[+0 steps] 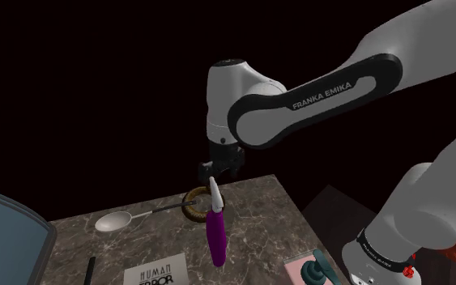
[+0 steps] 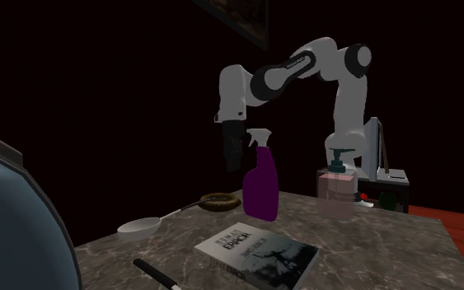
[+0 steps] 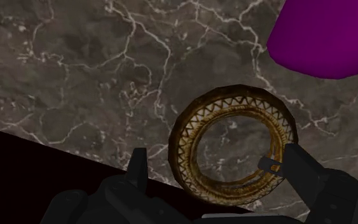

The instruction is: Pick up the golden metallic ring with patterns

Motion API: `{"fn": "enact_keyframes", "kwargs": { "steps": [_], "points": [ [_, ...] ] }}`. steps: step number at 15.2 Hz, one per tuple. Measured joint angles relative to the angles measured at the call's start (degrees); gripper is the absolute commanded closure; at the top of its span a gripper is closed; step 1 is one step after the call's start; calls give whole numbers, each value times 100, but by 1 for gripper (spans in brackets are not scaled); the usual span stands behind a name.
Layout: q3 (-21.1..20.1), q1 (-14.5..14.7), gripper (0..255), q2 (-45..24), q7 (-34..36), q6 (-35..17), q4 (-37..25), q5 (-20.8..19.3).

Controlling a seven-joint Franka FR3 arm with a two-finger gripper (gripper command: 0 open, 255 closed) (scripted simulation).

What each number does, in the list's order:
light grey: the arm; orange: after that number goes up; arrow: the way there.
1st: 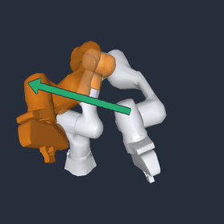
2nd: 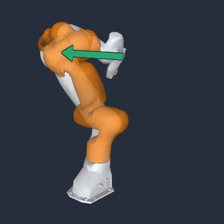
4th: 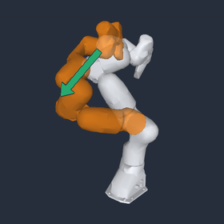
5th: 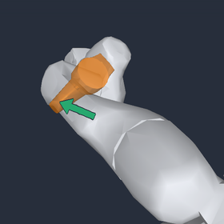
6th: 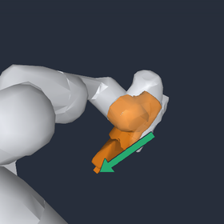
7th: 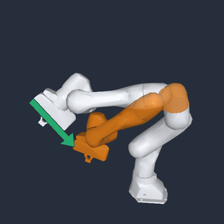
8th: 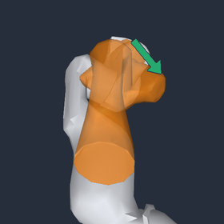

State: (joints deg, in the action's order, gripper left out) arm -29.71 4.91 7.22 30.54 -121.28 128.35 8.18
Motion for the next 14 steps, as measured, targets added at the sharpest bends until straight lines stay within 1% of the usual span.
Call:
{"fn": "enact_keyframes", "kwargs": {
  "steps": [3,5,8,11,14],
  "points": [
    [-204,90,0,-674,469,-290,-357,-345],
    [-261,161,0,-1128,735,-454,-612,-618],
    [-269,379,0,-1925,1204,-659,-1119,-1124],
    [-260,488,0,-2141,1373,-771,-1200,-1268],
    [-220,529,0,-2297,1441,-964,-1143,-1376]
  ]
}}
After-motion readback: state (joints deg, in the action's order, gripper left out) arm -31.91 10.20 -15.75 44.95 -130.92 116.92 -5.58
